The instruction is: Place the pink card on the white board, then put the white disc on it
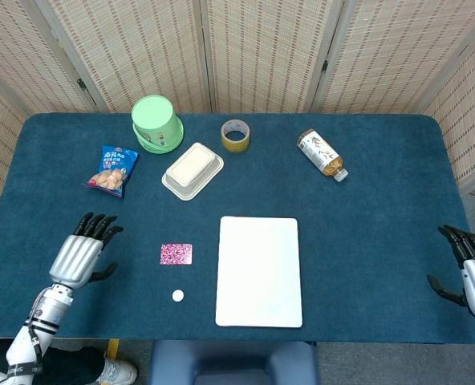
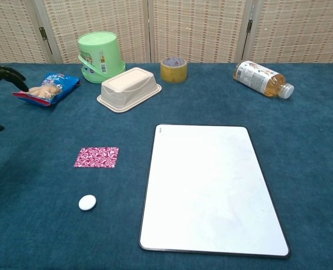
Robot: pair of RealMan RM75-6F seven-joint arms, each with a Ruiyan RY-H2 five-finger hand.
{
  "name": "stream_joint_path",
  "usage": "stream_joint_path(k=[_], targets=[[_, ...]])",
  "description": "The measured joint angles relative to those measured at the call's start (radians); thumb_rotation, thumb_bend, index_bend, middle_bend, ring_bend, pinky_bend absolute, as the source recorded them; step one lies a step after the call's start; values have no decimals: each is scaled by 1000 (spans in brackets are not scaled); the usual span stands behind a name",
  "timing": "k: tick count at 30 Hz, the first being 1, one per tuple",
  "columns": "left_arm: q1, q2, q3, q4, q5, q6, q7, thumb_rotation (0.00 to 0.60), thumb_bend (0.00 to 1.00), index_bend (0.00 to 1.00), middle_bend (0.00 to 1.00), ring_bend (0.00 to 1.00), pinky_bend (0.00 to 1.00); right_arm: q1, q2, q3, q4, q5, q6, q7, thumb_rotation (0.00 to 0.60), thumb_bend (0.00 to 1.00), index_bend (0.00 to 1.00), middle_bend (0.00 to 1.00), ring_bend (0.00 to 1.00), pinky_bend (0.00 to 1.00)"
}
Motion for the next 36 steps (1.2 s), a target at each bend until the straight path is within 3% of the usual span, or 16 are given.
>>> stream_joint_path(k=[7,16,25,36], targets=[[-118,-66,-13,37,-101,-139,74,600,354,248,121,98,0,-8,2,-1,-5,0,11,-3,600,292,113,153,124,114],[-214,-159,-13,101,-266,-222,179,600,359,254,108,93,0,-8,-2,-2,0,-3,10,1,600,291,113,155,123,114],[-293,-254,0,153,-388,-233,264,600,359,262,106,92,0,-13,-4,-4,8,-2,14,10,600,292,113,155,122,114],[-349,-341,25,212,-457,-200,319,600,359,287,106,92,0,-23,-7,-6,23,4,18,25,600,291,114,155,122,114]])
